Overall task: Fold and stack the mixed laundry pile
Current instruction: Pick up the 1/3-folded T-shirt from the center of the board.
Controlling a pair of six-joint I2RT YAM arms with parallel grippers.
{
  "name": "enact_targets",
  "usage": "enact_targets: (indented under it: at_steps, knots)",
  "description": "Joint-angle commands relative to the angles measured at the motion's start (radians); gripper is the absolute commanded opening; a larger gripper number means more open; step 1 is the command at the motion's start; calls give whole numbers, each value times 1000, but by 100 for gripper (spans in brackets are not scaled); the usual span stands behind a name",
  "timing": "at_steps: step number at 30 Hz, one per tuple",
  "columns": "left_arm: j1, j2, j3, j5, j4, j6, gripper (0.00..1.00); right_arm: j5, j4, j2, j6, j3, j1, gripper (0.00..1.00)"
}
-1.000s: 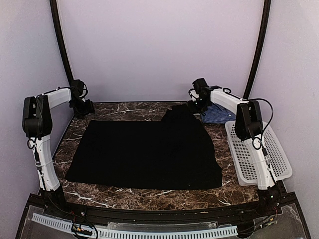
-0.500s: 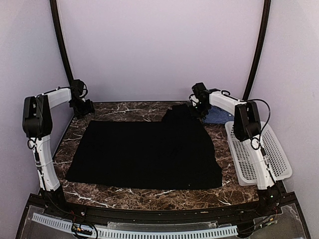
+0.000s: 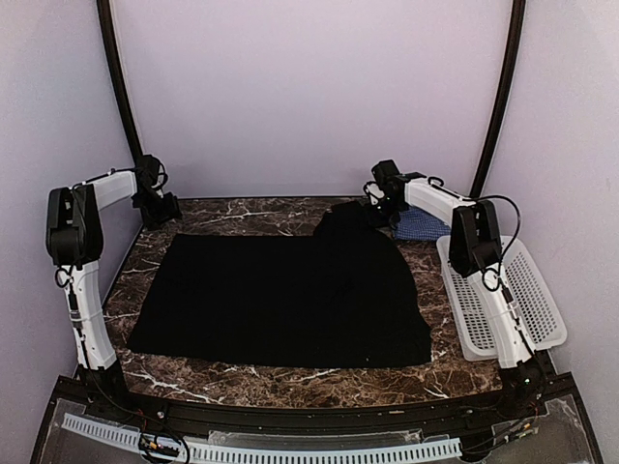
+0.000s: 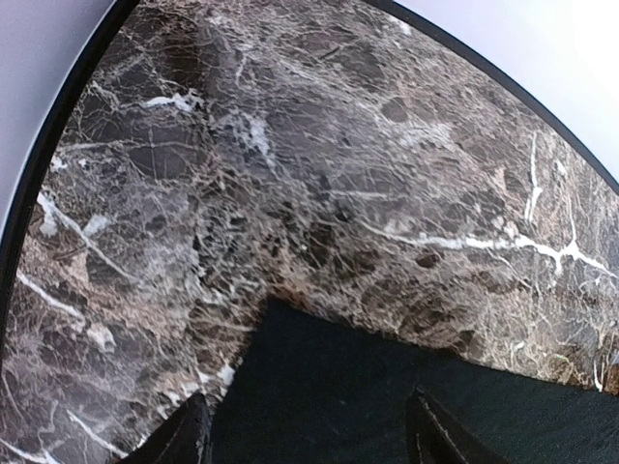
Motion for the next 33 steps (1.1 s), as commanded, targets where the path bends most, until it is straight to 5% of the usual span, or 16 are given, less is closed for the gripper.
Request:
enact_targets:
  at_steps: [1, 11, 19, 33]
  knots:
    - [51, 28, 53, 58, -27, 49, 67, -39, 0, 25, -5, -3, 3, 0]
    - [88, 66, 90, 63, -40, 127, 62, 15, 82, -113, 0, -73, -2, 0]
    - [91, 89, 70, 80, -47, 209, 43, 25, 78, -114, 11, -83, -17, 0]
    - [90, 168, 49, 178, 12, 259, 47, 30, 78, -99, 10, -79, -26, 0]
